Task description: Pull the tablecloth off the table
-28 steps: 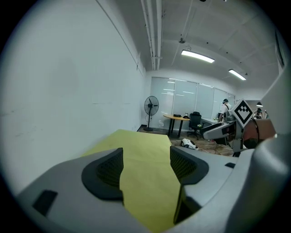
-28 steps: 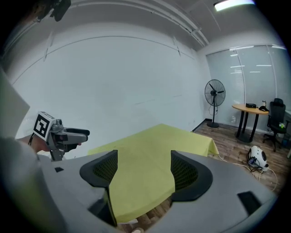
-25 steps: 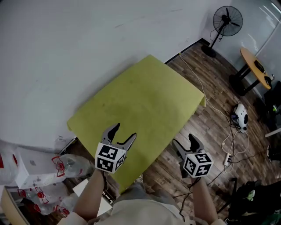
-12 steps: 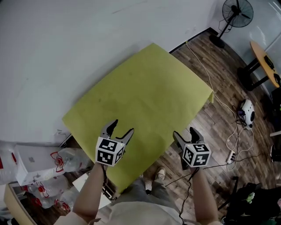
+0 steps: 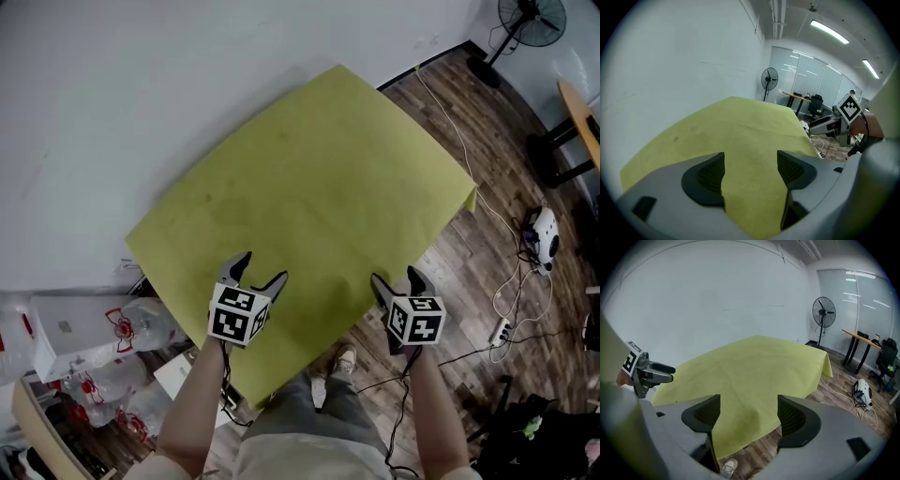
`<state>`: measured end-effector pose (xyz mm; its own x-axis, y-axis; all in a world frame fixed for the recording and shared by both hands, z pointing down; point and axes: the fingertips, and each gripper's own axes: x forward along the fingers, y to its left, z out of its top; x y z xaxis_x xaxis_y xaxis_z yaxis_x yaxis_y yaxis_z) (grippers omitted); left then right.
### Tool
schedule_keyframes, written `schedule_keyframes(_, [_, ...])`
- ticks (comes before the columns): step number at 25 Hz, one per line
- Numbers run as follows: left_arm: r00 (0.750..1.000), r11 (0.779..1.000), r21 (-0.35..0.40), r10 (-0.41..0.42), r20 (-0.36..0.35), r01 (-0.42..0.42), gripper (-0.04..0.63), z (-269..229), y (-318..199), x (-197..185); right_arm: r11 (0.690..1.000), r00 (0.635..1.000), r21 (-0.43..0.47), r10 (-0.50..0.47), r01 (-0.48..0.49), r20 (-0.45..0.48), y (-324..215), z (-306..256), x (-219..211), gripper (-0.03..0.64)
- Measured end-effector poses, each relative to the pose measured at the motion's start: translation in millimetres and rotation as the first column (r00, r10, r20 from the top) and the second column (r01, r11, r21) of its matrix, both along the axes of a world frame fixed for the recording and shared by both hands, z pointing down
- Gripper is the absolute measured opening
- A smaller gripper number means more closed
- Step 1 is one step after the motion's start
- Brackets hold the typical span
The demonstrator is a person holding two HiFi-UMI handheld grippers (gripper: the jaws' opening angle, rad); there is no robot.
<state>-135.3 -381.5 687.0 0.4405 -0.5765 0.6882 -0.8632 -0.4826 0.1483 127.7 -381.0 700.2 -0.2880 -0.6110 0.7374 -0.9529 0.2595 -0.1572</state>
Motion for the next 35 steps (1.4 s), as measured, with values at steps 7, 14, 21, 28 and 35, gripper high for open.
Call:
schedule_keyframes(7, [0.999,0.992,-0.119,-0.037,0.006,0.038,0.374,53,3,-6,0.999,0.999,-0.044,-0.023,0.022,-0.033,-3,32,0,0.379])
schedule_keyframes(14, [0.988,0.987,-0.161,0.000,0.153,0.025,0.374,83,9,-20,0.997,0.997,-0.081,-0.021,0.014,-0.079,-2,56,-3,0.391])
schedule_keyframes(21, [0.985,0.981,-0.180,-0.036,0.170,0.067,0.373,86,3,-20,1.000,0.990,0.017,-0.018,0.020,-0.139,-2,56,-8,0.370])
schedule_keyframes(28, [0.984,0.985,-0.139,-0.075,0.159,0.098,0.243,87,13,-14,0.993,0.979,0.032,-0.108,0.115,-0.173,12,56,-36,0.122])
schedule_keyframes(35, [0.983,0.981,-0.132,-0.125,0.134,0.143,0.026,64,27,-10,0.977,0.972,-0.015,-0.215,0.214,-0.100,36,42,-47,0.034])
